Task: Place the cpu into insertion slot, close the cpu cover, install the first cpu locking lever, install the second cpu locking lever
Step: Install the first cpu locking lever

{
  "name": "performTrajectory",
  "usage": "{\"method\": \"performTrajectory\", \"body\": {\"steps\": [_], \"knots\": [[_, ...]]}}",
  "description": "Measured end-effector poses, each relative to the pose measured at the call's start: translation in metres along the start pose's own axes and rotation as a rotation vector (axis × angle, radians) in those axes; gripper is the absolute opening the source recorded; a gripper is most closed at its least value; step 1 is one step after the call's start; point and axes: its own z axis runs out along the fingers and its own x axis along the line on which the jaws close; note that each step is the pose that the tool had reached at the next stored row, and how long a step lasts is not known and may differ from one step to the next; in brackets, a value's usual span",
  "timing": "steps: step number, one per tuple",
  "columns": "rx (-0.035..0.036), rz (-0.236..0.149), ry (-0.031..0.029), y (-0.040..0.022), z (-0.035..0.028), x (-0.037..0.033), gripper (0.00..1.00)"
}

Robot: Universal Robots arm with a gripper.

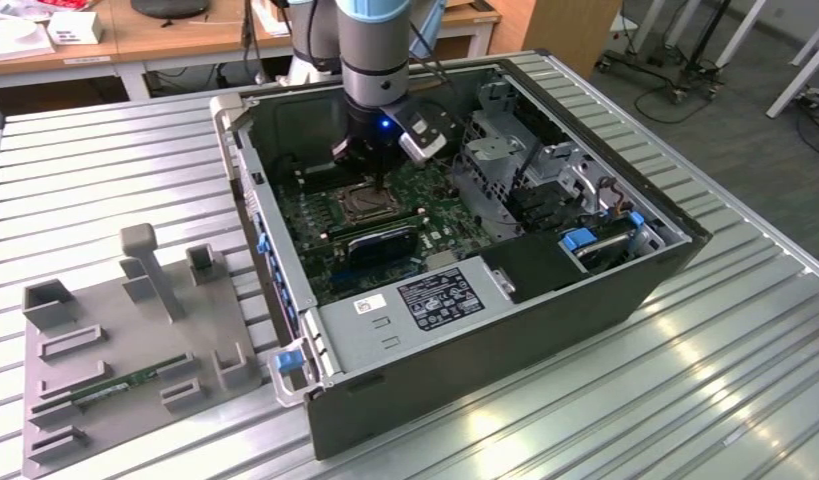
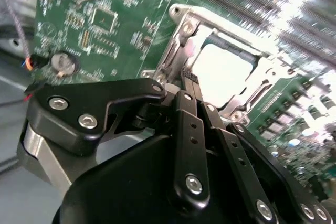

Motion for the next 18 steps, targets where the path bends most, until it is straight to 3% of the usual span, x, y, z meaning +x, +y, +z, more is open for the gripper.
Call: {"method": "performTrajectory", "body": {"steps": [2,3,12,15,18], "knots": [[0.0250,-0.002,0.0086,0.0001,0.0001,-0.0009,0.11],[0.0298,-0.002,0.0104,0.0001,0.0002,-0.0012,0.11],[0.0326,-0.002,0.0115,0.0003,-0.0012,-0.0014,0.11],[0.0332,-0.001,0.0204,0.0009,-0.0069,-0.0020,0.11],[0.0335,-0.001,0.0275,0.0008,-0.0075,-0.0019,0.11]]}}
